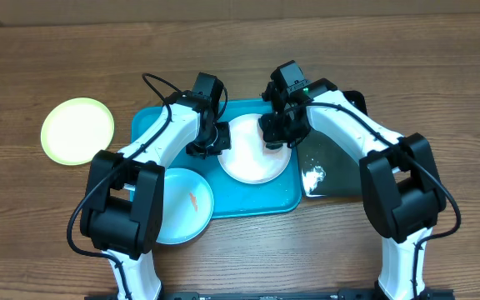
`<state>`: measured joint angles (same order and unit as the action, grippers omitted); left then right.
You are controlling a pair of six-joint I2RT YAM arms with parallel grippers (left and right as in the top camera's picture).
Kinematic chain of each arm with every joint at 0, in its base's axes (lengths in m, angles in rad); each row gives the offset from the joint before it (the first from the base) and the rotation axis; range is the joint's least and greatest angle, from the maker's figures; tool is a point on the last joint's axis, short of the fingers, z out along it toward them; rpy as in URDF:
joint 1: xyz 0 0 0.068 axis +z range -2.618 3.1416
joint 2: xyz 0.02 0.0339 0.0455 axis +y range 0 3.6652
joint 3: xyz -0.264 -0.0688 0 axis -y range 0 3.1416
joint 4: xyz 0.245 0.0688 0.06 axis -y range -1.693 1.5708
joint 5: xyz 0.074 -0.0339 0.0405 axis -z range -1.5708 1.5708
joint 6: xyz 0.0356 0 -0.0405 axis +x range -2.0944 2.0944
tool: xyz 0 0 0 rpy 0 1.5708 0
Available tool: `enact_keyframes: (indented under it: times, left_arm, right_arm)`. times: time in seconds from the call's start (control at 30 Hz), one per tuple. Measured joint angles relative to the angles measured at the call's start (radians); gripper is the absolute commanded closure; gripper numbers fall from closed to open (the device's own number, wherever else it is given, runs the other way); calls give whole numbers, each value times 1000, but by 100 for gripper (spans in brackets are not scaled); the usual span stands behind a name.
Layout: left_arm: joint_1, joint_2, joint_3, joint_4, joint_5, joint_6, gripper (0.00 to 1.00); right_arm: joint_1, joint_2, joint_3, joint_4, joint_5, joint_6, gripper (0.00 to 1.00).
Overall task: Clean dirty plates on tray and stack at the side
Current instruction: 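Scrub the white plate with the green sponge in the right gripper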
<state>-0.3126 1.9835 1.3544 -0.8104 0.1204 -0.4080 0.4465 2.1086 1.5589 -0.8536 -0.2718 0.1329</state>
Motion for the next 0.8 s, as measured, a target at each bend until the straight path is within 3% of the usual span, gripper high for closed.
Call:
enact_keyframes:
  times: [0.8]
  left_arm:
    - [0,0,0,-1,-1,0,95]
  right_arm:
    - [45,34,0,13,14,1,96]
